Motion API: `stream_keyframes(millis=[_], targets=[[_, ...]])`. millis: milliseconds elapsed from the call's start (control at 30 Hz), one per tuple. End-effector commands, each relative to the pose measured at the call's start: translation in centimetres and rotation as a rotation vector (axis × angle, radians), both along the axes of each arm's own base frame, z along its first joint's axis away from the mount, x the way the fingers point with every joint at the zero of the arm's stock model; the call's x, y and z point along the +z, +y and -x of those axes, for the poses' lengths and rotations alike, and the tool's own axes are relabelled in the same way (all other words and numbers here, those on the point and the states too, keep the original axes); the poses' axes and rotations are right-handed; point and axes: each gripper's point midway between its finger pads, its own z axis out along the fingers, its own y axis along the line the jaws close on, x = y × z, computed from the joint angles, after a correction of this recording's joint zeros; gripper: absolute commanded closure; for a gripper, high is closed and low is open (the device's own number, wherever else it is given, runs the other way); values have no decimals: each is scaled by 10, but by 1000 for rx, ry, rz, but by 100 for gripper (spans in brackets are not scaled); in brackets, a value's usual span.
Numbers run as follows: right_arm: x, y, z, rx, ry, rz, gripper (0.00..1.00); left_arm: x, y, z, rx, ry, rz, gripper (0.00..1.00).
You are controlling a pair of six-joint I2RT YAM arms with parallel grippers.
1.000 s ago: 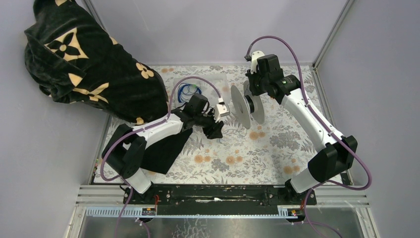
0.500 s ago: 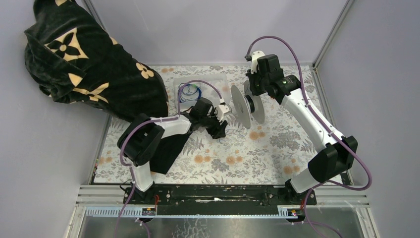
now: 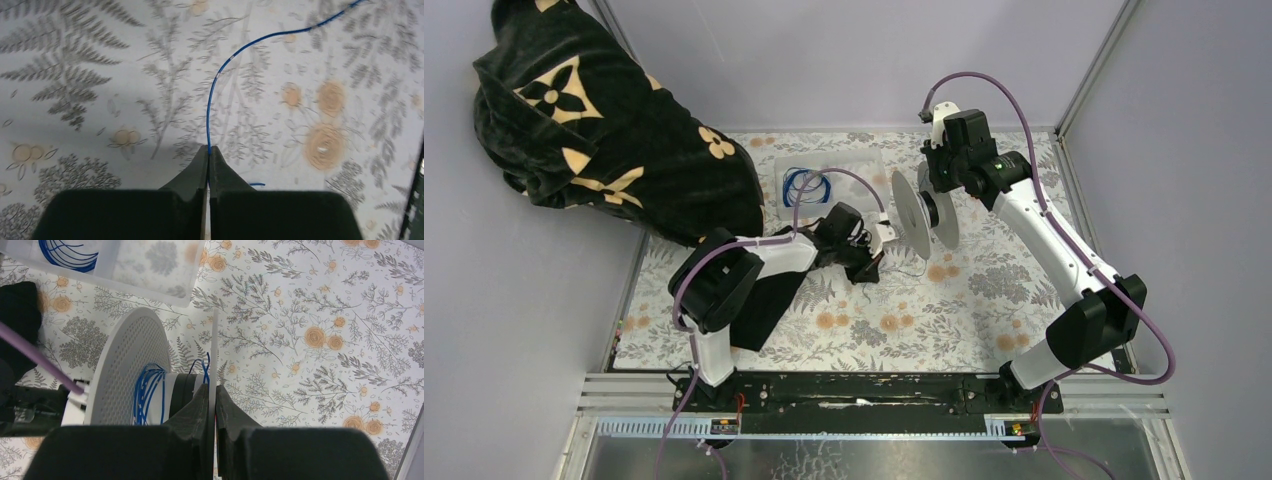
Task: Wrap the cables
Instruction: Wrap the cable around the cable reel.
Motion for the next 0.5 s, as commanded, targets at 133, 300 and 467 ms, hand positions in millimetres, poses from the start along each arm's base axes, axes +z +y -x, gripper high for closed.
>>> stream_keyframes(millis=[133, 300, 467], targets=[[34, -13, -28, -75, -186, 25, 100, 111, -23, 82, -519, -109, 76, 100], [8, -22, -29, -90, -182, 89, 100, 204, -27, 74, -494, -228, 192, 100], [-9, -18, -15, -12, -161, 90, 100, 276, -17, 12, -235, -236, 309, 100]])
